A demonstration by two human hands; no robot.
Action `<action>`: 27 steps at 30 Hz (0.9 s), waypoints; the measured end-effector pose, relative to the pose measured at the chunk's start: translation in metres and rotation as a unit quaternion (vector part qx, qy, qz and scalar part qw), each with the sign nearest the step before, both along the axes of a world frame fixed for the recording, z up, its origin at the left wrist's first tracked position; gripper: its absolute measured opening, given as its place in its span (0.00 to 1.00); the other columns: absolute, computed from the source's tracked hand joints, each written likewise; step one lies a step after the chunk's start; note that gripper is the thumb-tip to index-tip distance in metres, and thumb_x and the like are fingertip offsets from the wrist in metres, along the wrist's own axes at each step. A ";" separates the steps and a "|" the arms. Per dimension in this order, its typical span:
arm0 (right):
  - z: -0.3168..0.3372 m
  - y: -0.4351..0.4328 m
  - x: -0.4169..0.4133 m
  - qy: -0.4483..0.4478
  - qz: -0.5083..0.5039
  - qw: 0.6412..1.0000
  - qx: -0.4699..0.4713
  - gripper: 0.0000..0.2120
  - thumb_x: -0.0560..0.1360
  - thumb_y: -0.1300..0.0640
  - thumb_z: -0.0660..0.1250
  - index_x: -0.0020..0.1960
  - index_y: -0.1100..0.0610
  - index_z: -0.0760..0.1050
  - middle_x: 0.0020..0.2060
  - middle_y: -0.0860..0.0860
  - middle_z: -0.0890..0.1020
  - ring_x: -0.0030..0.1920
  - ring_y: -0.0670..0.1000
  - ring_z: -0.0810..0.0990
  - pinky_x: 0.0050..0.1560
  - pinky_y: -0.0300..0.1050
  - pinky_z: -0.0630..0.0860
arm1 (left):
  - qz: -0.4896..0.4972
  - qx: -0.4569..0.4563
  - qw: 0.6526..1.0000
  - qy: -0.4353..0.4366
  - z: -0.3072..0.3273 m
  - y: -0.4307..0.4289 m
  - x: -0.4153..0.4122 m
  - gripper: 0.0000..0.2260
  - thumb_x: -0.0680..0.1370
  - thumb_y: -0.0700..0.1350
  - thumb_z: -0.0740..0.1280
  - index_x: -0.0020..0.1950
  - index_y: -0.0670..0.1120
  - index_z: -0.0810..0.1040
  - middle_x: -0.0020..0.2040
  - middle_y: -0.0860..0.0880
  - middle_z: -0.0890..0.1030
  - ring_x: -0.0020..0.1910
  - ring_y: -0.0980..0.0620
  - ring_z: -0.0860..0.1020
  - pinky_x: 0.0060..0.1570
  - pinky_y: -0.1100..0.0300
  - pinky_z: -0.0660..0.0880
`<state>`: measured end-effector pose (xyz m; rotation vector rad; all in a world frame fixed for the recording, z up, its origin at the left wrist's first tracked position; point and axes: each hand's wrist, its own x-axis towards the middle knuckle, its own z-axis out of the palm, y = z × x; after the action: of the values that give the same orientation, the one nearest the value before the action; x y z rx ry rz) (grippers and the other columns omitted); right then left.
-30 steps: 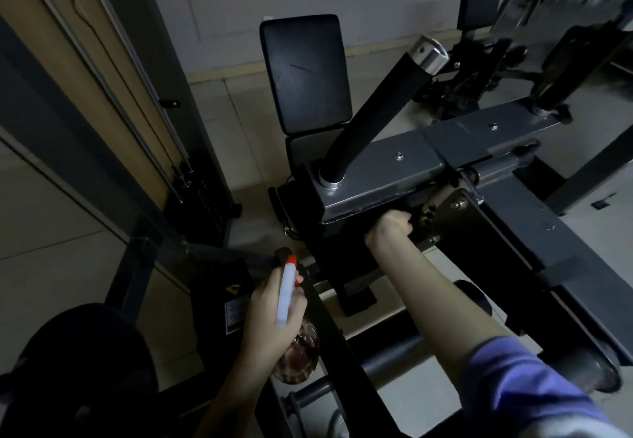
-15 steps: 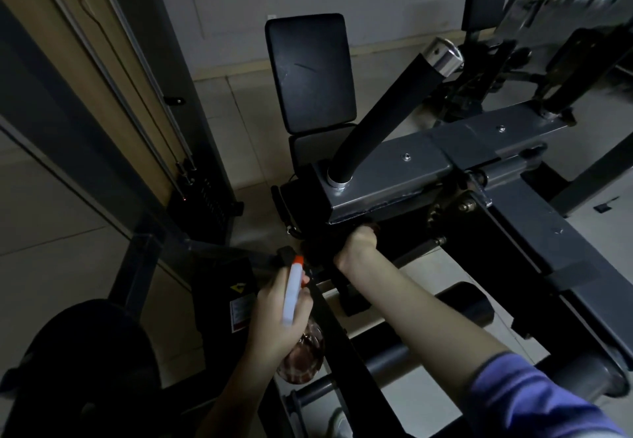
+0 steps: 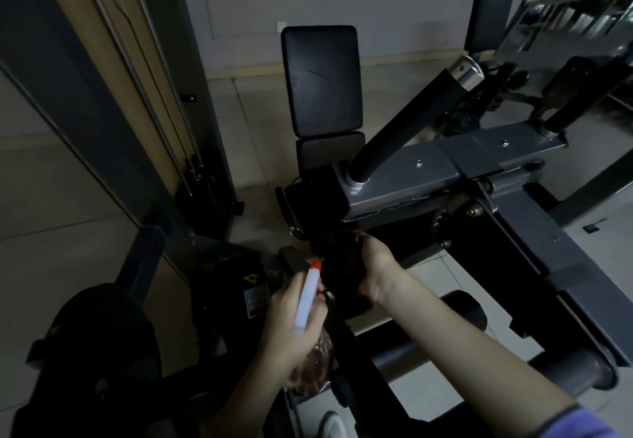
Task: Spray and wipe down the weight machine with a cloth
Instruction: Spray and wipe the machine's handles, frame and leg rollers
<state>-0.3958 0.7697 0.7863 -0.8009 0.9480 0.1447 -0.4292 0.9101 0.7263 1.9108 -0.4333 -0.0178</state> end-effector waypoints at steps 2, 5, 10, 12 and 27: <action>0.006 0.004 -0.007 -0.007 0.008 1.000 -0.023 0.18 0.82 0.53 0.53 0.43 0.61 0.76 0.28 0.57 0.82 0.39 0.56 0.78 0.44 0.49 0.75 | -0.004 -0.006 1.000 0.009 -0.002 0.009 -0.007 0.04 0.71 0.40 0.63 0.44 0.47 0.74 0.34 0.51 0.75 0.35 0.51 0.77 0.31 0.68 0.71; 0.008 0.013 -0.016 0.021 0.000 0.998 -0.052 0.18 0.81 0.50 0.56 0.49 0.62 0.78 0.42 0.59 0.83 0.44 0.58 0.80 0.51 0.51 0.77 | -0.014 -0.004 1.000 -0.003 -0.001 0.026 -0.016 0.04 0.72 0.41 0.63 0.44 0.49 0.75 0.34 0.55 0.75 0.34 0.55 0.77 0.32 0.70 0.70; 0.009 0.044 -0.041 0.006 -0.020 0.997 -0.074 0.17 0.81 0.48 0.55 0.51 0.59 0.77 0.42 0.56 0.81 0.41 0.56 0.79 0.45 0.50 0.75 | -0.009 -0.006 1.000 0.009 -0.001 0.061 -0.034 0.05 0.72 0.41 0.62 0.41 0.51 0.74 0.34 0.54 0.75 0.35 0.57 0.77 0.32 0.73 0.69; 0.012 0.059 -0.053 -0.012 -0.012 0.997 -0.074 0.18 0.80 0.47 0.55 0.49 0.58 0.77 0.41 0.57 0.81 0.42 0.56 0.79 0.48 0.53 0.75 | -0.003 -0.008 1.000 0.018 -0.003 0.075 -0.043 0.05 0.72 0.41 0.61 0.44 0.44 0.76 0.36 0.53 0.77 0.38 0.57 0.78 0.35 0.73 0.71; -0.014 0.177 -0.095 -0.073 0.188 0.961 -0.191 0.06 0.77 0.52 0.64 0.49 0.52 0.78 0.47 0.55 0.82 0.48 0.55 0.81 0.47 0.47 0.77 | 0.123 0.001 0.983 0.136 -0.056 0.158 -0.128 0.08 0.78 0.40 0.64 0.53 0.52 0.75 0.38 0.56 0.75 0.39 0.68 0.77 0.42 0.77 0.72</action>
<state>-0.4905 0.9466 0.7723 -1.3304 0.6826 0.2319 -0.5570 1.0680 0.6701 1.9172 -0.0114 -0.1143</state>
